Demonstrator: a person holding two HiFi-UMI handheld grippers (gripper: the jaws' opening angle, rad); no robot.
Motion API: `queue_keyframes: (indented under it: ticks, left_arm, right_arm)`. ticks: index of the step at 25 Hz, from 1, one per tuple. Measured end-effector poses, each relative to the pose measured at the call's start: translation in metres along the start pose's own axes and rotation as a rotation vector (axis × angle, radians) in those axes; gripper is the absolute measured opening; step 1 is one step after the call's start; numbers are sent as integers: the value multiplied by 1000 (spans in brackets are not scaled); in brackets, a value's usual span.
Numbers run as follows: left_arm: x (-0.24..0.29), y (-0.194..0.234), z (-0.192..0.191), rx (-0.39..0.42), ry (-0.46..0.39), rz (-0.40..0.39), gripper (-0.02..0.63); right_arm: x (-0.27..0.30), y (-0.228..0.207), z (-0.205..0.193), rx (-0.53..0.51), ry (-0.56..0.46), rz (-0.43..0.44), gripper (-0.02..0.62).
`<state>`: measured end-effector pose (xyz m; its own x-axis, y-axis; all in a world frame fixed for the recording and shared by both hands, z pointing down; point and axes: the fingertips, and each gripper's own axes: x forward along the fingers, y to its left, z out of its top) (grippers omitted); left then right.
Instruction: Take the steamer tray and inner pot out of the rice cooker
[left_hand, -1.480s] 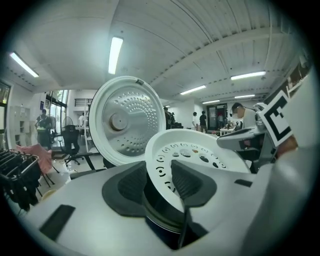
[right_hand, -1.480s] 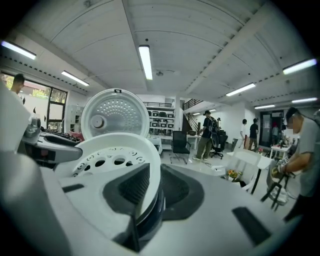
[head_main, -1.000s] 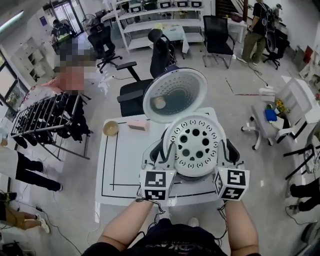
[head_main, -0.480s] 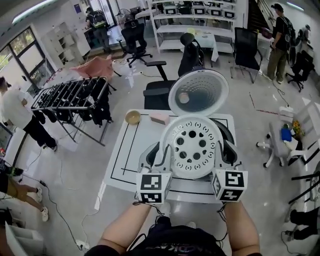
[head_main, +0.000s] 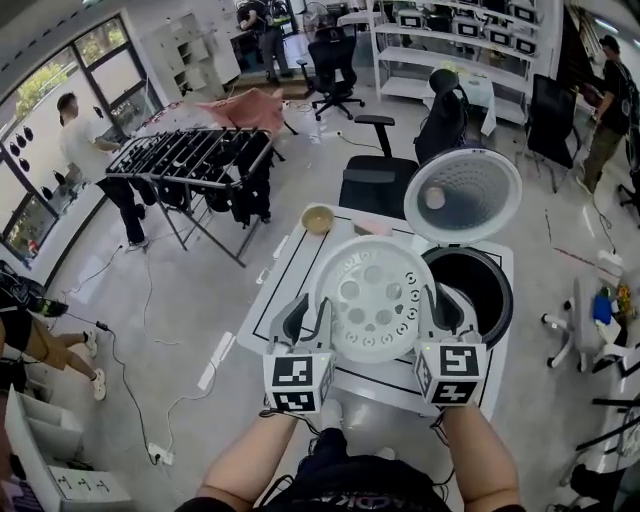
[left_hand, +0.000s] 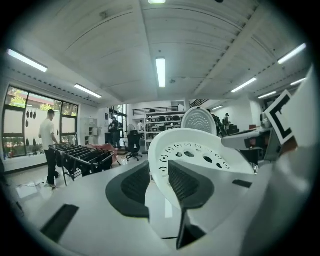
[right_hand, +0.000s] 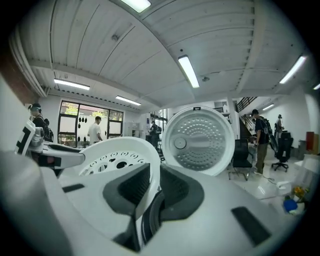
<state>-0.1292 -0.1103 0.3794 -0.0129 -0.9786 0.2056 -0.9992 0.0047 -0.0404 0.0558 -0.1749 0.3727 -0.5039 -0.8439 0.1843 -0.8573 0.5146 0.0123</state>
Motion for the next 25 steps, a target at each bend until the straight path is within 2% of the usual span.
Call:
queue_keyframes:
  ticks: [5,10,16,25]
  left_arm:
    - [7,48,-7,-12,34,53,117]
    - [37,95,-27,-30,38,55,117]
    - [75,138,-55,-76,100,17,115]
    - [136,166,-104,-110,189,-73,111]
  right_arm:
    - [43,35,-6,8,27,52,64]
    - [95,63,-20,16,51,64,63]
    - [146,86,-39,72,110,74,61]
    - [202,88,-84,98,197,3,60]
